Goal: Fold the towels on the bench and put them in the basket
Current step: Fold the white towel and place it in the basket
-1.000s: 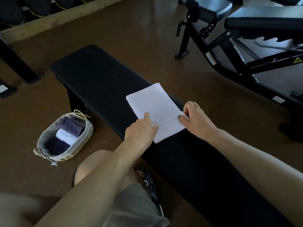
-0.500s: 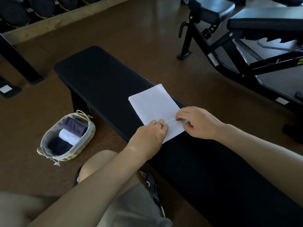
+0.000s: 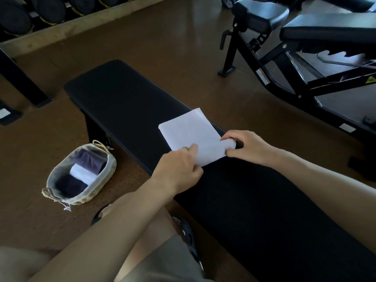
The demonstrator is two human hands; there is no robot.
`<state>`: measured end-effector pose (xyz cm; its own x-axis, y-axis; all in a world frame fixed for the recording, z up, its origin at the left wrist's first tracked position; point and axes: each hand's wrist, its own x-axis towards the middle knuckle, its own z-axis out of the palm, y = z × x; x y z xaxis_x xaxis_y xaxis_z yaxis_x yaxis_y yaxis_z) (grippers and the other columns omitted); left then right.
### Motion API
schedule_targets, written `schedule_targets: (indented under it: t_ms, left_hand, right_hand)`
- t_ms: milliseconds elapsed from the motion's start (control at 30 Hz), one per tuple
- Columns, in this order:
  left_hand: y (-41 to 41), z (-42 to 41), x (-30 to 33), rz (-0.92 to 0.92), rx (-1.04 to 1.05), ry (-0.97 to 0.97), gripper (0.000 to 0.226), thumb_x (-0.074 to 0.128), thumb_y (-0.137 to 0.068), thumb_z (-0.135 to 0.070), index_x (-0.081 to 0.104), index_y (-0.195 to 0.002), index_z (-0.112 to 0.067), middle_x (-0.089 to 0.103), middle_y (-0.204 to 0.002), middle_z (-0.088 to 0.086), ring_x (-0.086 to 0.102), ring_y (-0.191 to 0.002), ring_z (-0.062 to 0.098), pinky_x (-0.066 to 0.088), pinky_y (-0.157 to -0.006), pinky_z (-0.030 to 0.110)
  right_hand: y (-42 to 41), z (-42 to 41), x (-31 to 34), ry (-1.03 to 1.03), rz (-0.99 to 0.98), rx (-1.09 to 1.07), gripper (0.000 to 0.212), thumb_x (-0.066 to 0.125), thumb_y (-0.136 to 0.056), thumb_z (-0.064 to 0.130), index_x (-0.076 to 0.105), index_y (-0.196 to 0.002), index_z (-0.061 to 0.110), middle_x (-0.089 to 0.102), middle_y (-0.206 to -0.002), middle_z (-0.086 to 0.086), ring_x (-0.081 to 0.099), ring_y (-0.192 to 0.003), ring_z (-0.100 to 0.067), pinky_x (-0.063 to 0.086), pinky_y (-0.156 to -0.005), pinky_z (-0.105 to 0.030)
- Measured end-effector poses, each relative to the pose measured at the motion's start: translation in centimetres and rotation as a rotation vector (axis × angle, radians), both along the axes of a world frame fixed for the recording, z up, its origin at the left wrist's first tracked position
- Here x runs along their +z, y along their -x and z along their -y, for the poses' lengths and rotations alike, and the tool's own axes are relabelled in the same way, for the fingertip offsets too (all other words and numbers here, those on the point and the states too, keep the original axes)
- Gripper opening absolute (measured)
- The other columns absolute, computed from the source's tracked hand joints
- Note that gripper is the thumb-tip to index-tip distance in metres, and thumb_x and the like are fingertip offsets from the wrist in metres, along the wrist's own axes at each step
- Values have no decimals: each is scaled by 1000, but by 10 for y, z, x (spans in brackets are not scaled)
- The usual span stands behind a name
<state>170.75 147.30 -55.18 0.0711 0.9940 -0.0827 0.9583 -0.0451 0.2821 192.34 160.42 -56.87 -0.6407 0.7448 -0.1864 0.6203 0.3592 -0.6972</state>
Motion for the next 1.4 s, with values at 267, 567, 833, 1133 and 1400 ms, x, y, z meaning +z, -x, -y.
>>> schedule_targets:
  t_ms: [267, 567, 833, 1133, 1400]
  left_hand:
    - [41, -20, -14, 555, 296, 157, 17, 49, -105, -33, 45, -117, -22, 64, -99, -1, 70, -82, 15, 59, -79, 38]
    - [51, -36, -31, 845, 598, 283, 12, 55, -102, -21, 50, -102, -10, 67, -107, 12, 76, -80, 19, 65, -70, 37]
    - [44, -35, -26, 518, 526, 188, 19, 54, -98, -26, 41, -107, -16, 61, -105, 7, 68, -80, 23, 61, -73, 46]
    - [20, -31, -1, -392, -190, -144, 41, 50, -96, -3, 37, -133, -15, 42, -132, 5, 47, -111, 22, 35, -67, 31]
    - [25, -24, -9, -247, -156, -90, 49, 56, -94, -46, 38, -129, -17, 40, -137, 4, 45, -114, 22, 37, -69, 30]
  right_hand:
    - [32, -19, -3, 102, 11, -284, 24, 69, -94, 41, 64, -113, 27, 65, -110, 9, 62, -103, -9, 53, -90, -34]
    - [57, -14, -18, -31, 91, -281, 30, 49, -105, 47, 50, -120, 21, 59, -105, 5, 59, -92, -11, 44, -73, -27]
    - [58, -13, -31, -184, 51, -288, 25, 57, -103, 42, 48, -121, 25, 55, -118, 4, 59, -92, -11, 54, -90, -36]
    - [58, -18, -4, -705, 176, 298, 25, 64, -95, 9, 72, -118, 17, 67, -115, 0, 62, -109, -22, 52, -98, -38]
    - [49, -19, 13, -397, 449, 395, 85, 71, -83, 21, 34, -159, 23, 38, -161, 5, 30, -151, -13, 21, -124, -33]
